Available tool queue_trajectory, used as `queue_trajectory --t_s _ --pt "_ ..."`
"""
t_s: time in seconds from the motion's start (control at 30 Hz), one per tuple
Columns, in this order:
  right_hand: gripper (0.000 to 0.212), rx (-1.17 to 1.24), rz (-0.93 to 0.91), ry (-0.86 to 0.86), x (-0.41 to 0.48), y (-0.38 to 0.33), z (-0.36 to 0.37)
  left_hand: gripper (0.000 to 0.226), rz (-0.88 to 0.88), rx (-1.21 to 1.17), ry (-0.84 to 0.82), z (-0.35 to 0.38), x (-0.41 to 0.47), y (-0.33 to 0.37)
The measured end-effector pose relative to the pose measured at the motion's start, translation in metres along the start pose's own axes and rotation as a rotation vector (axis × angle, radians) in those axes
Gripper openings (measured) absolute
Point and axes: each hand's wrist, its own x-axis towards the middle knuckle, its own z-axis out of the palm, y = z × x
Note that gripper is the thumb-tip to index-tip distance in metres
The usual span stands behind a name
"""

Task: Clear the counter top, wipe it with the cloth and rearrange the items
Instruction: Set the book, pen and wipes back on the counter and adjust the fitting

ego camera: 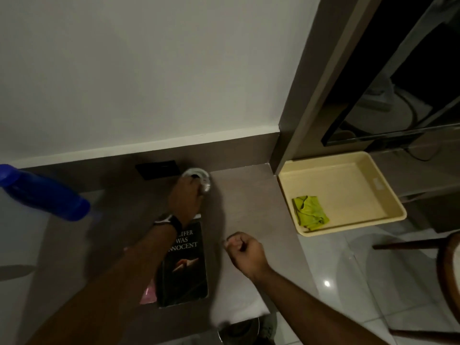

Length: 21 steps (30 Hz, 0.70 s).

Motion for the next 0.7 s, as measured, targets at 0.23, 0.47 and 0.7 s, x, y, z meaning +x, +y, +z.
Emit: queue_trajectory --t_s 0.23,0.47,0.7 --pt "0.037 -0.148 -0.002 0.203 0.101 -0.036 -0.057 0.036 0.116 0.114 -0.145 0.057 0.04 0.093" --pt "0.025 -0.277 -0.1 0.121 0.144 -0.031 -0.081 0.039 0.121 0.096 -0.187 0.08 0.048 0.101" --pt "0.02 -0.306 -0.195 0.146 0.114 -0.02 -0.078 0.071 0.01 -0.193 -0.14 0.064 0.028 0.094"
